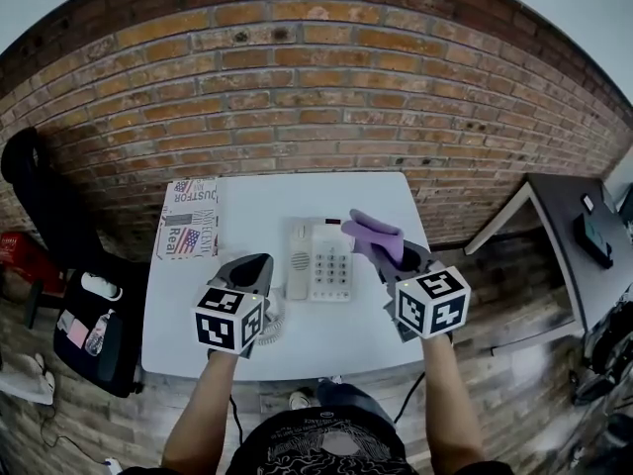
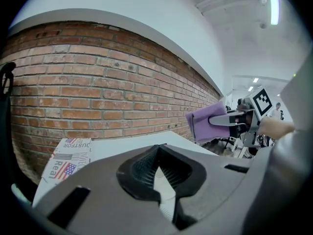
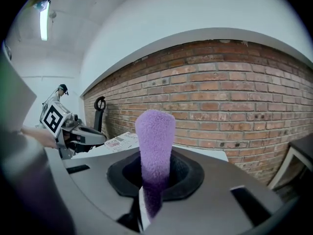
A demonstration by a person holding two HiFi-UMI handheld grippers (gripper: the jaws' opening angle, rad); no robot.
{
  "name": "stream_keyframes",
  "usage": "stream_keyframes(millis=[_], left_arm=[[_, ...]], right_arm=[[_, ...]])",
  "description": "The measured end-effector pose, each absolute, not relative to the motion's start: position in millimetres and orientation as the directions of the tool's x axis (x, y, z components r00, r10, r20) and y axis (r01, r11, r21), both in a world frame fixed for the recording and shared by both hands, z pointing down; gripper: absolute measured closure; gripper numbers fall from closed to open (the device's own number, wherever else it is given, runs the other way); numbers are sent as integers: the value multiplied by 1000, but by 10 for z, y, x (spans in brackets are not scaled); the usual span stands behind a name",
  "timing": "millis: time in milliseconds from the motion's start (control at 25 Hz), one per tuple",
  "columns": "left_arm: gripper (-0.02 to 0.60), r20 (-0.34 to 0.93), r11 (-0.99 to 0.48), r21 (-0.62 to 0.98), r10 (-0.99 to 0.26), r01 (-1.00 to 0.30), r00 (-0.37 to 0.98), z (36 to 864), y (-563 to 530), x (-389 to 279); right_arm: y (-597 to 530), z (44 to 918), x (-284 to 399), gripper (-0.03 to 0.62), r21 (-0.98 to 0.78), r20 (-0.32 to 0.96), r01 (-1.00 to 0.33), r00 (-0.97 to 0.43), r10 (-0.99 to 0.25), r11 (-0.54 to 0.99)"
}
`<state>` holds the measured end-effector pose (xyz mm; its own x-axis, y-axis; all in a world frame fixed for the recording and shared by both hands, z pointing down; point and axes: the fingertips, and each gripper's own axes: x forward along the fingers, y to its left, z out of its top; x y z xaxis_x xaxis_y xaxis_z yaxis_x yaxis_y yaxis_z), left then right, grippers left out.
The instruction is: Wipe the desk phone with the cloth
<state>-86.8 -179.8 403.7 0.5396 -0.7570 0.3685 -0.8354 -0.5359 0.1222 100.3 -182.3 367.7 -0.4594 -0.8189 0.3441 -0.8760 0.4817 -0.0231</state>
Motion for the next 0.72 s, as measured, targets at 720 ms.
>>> stream_keyframes(millis=[720], left_arm=[[575, 364, -541, 125, -755, -832, 545, 4027, -1690, -1006]], right_arm=[[-1717, 3661, 851, 549, -33, 333, -881, -454, -826, 471]])
